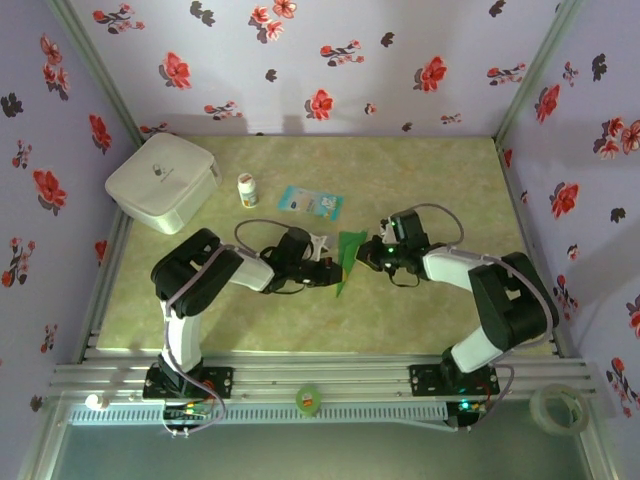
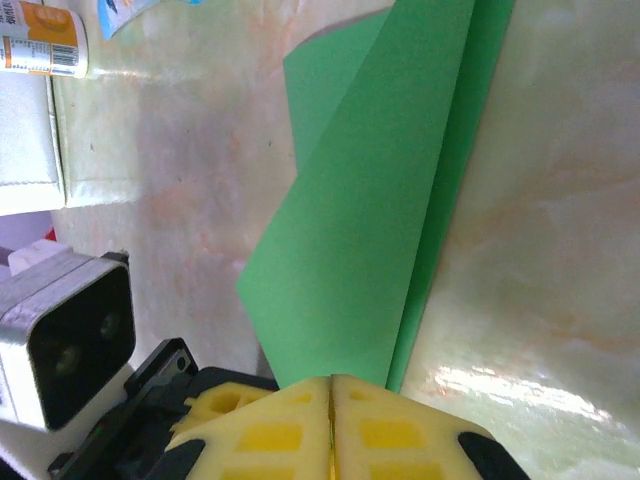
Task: Fold a paper plane with a square sheet of paper (pick it up from the middle)
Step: Fold the wing for the fifth time at the center of the table.
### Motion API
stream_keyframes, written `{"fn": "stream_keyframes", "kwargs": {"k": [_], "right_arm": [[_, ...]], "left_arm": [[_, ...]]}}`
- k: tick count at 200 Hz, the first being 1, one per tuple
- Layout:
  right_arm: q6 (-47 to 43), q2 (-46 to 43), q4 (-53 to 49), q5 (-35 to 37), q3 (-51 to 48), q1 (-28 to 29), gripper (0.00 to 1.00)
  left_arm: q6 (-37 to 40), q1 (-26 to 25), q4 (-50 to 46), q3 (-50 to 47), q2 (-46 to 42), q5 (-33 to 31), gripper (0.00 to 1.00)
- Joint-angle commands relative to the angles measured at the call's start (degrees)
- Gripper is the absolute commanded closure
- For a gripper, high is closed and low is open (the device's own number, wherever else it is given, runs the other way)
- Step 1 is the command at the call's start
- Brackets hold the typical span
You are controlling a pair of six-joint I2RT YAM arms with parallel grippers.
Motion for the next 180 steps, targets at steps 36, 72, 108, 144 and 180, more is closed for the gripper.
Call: {"fn": "stream_keyframes", "kwargs": {"k": [36,72,108,144,180], "right_arm": [[-1.31,4.59,2.91,-3.77,3.51,0.51,0.94],[-1.24,7.09,4.21,-5.1,4.54,0.51,0.94],[-1.21,9.37,5.39,-5.96,5.46,0.51,0.94],[-1.48,11.01,5.65,-6.22,6.17,0.52,0.94],[-1.58,11.49,5.57,-5.73,6.3,0.58,0.94]], "left_arm": [[-4.26,0.82,5.17,-2.62,1.04,-0.09,1.0],[-5.75,0.91,5.1,-3.34,0.74,-1.45,1.0],[-7.51,1.01,5.86,-4.41,0.65,-2.9,1.0],[-8.66,1.22,5.75,-5.0,1.06,-3.2,1.0],[-8.97,1.53,4.35,-4.87,1.2,-3.19,1.0]]}}
